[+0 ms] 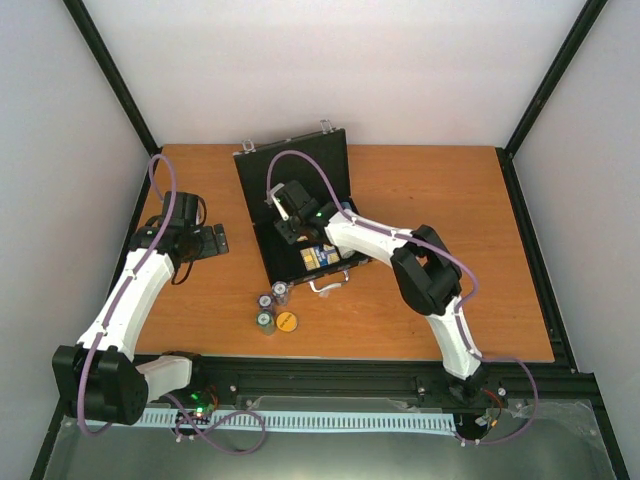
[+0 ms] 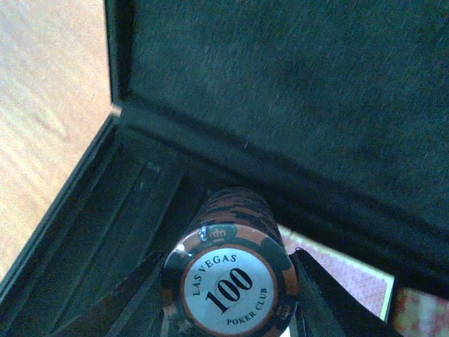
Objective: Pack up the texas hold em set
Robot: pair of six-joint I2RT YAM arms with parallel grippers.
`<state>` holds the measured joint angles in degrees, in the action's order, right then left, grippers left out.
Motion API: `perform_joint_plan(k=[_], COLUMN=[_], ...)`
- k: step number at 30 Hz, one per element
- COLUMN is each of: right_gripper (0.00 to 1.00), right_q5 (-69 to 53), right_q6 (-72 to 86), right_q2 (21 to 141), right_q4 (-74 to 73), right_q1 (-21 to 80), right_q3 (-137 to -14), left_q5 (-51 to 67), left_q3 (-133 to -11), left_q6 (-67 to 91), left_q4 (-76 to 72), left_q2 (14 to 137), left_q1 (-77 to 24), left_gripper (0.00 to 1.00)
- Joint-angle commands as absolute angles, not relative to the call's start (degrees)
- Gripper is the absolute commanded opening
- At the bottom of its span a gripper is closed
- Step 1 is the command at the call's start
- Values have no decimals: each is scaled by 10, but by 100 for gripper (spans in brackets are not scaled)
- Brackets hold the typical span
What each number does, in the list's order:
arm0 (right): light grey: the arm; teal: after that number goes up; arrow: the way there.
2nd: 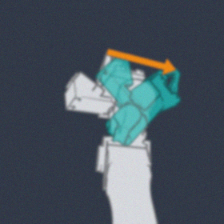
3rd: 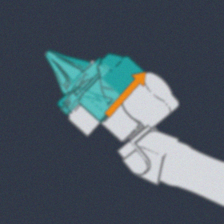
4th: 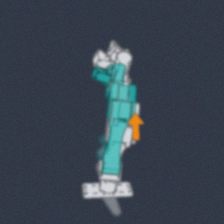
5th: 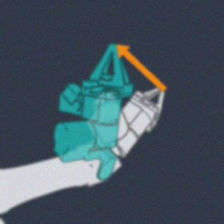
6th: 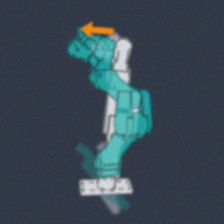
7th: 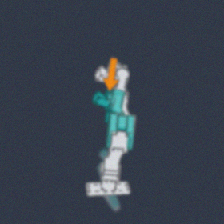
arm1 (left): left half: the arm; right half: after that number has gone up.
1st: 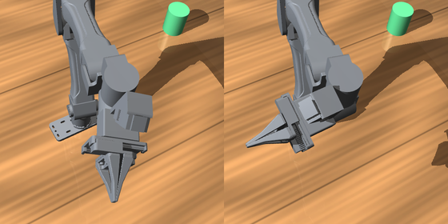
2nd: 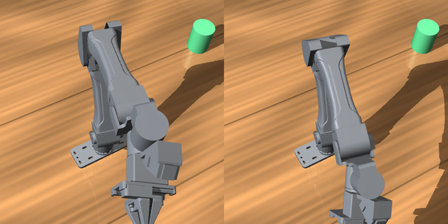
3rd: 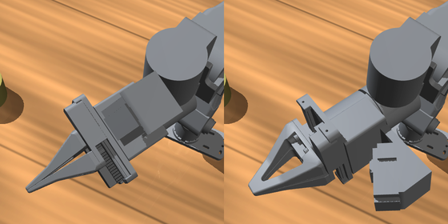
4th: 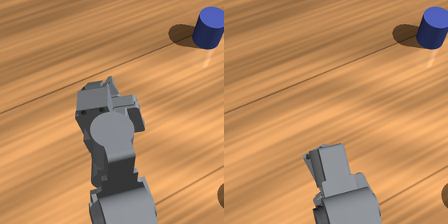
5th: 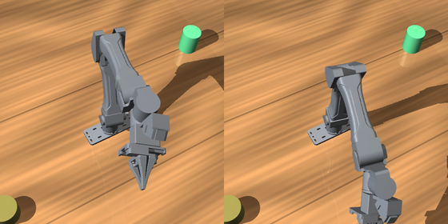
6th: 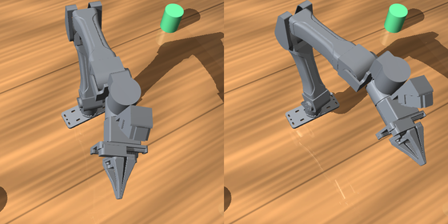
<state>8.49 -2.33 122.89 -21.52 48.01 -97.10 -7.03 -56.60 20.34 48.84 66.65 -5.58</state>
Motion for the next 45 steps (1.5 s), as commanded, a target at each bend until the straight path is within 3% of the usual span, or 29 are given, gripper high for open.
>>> perform_joint_plan(k=[1, 9, 16, 23, 32, 35, 43, 45], right_gripper=[14, 15, 15, 15, 18, 35, 66, 69], right_q5=[97, 77, 51, 47, 106, 122, 99, 90], right_q6=[-16, 19, 44, 42, 41, 51, 53, 51], right_q2=[1258, 1294, 1238, 1211, 1245, 1245, 1208, 1199], right_q4=[-155, -170, -133, -127, -110, -95, -102, -113], right_q1=[470, 468, 471, 473, 473, 474, 498, 502], right_q3=[-1026, -1042, -941, -933, -932, -908, -845, -840], left_q5=[-72, -72, -71, -70, -68, -68, -68, -69], left_q3=[-571, -569, -568, -570, -568, -567, -569, -568], left_q6=[201, 200, 200, 200, 200, 199, 199, 199], left_q4=[483, 485, 483, 481, 482, 482, 482, 482], left_q2=[664, 664, 664, 667, 668, 668, 672, 671], left_q1=[-57, -56, -56, -56, -56, -56, -56, -56], left_gripper=[100, 100, 100, 100, 100, 100, 100, 100])
